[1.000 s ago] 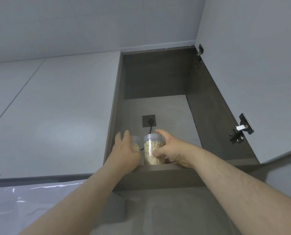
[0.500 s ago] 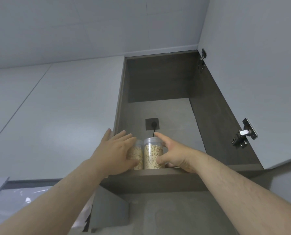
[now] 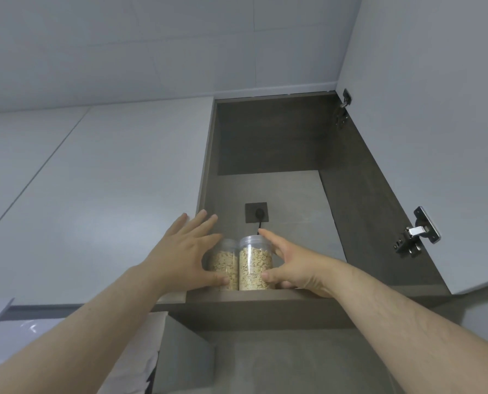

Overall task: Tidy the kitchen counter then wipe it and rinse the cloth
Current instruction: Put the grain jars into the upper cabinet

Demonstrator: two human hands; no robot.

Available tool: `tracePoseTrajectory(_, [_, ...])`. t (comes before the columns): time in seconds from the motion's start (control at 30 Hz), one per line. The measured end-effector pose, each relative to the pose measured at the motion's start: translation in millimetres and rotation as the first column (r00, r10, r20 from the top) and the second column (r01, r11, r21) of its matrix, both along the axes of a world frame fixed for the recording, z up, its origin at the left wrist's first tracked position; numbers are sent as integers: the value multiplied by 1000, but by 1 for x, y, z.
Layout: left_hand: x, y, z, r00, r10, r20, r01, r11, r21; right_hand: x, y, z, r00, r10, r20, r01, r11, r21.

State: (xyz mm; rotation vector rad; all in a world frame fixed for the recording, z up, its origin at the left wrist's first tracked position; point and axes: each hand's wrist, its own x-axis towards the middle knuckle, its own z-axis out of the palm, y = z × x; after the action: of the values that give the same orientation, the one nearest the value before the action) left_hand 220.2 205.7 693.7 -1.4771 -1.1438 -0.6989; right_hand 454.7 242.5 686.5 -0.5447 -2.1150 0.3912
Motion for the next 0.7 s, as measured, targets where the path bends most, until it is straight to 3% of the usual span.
tracePoseTrajectory(0.2, [-12,-1,8,992,-99,83,102,994,-39,-2,8,2,999,-17,41,16,999,33])
tracePoseTrajectory(0.7, [-9,3,8,991,-92,98,92,996,6,-4,8,2,992,-103,75,99,993,56])
